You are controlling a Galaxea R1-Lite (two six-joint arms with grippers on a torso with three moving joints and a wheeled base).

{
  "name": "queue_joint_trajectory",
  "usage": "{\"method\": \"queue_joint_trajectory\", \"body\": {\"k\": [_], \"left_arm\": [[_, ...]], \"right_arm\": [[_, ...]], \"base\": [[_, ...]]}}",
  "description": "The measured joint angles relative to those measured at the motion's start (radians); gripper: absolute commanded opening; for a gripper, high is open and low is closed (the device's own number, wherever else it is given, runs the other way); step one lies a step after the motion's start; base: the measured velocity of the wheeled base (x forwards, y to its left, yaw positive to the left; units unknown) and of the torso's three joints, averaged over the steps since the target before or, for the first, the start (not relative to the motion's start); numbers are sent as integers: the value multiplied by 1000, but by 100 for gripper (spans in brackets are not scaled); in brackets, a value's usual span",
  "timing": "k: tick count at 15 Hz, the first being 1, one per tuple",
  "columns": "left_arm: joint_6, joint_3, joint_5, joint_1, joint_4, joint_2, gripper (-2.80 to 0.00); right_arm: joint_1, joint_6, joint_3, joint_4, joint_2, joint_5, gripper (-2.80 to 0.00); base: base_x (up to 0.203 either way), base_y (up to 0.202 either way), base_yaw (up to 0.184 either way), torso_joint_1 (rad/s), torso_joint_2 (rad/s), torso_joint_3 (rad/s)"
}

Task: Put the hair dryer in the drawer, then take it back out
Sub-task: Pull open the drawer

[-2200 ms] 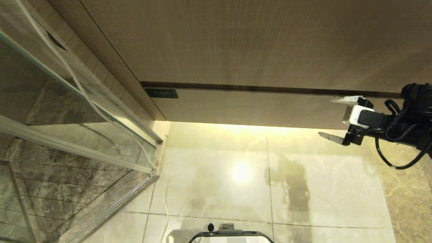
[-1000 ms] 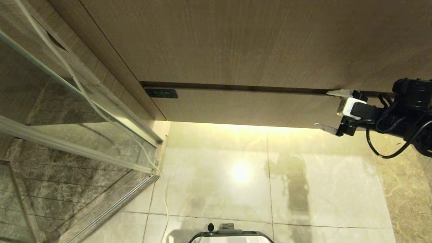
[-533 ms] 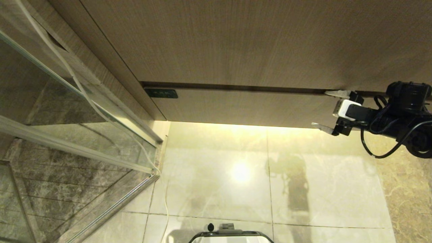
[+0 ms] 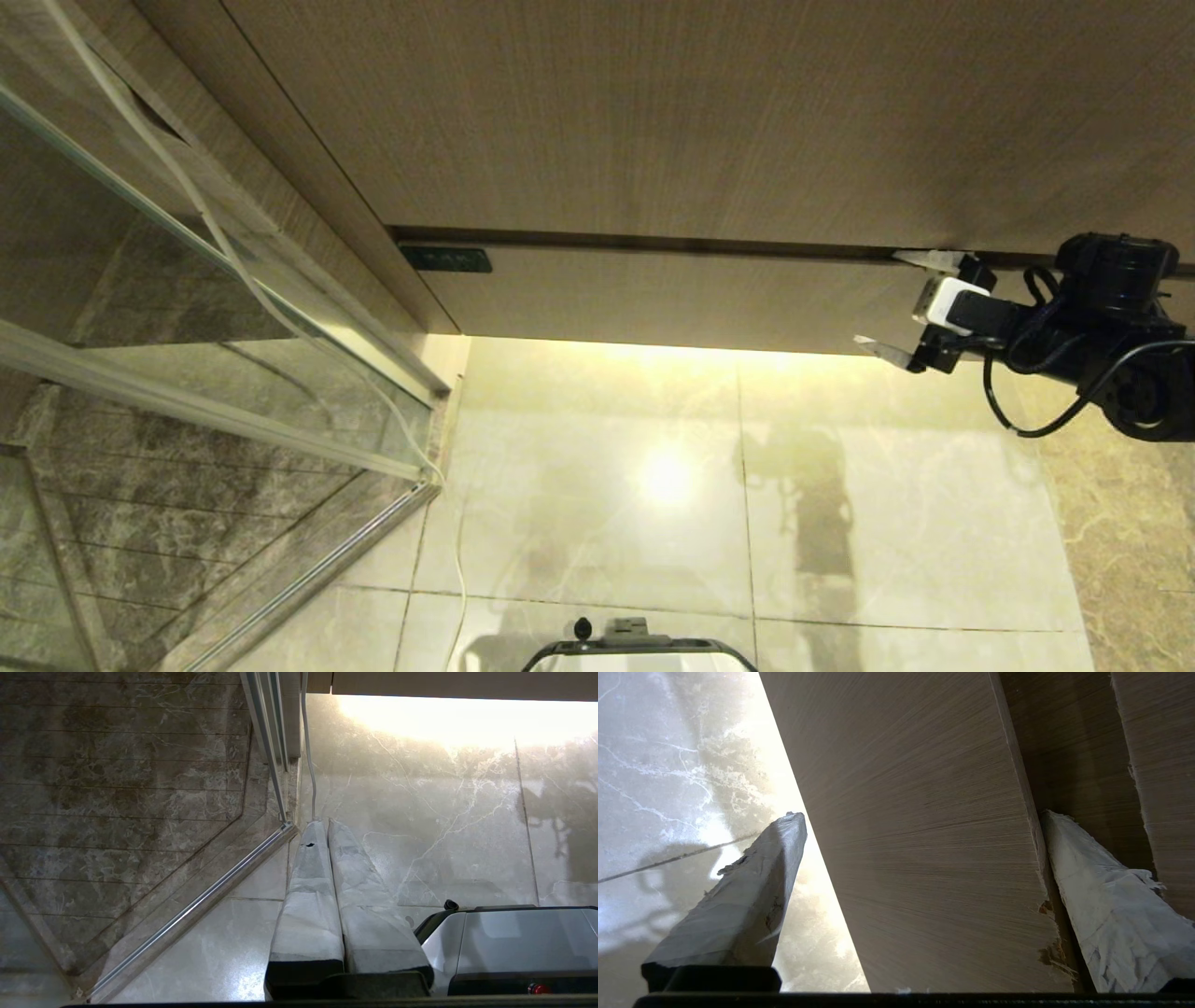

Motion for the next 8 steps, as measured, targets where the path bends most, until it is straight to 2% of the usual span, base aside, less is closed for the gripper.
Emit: {"method": "queue_joint_trajectory", "body": {"k": [8], "left_arm": [[0,0,0,0,0,0,-280]], "right_arm": [[2,64,24,8,-1,-12,0]], "base": [[0,0,0,0,0,0]]}}
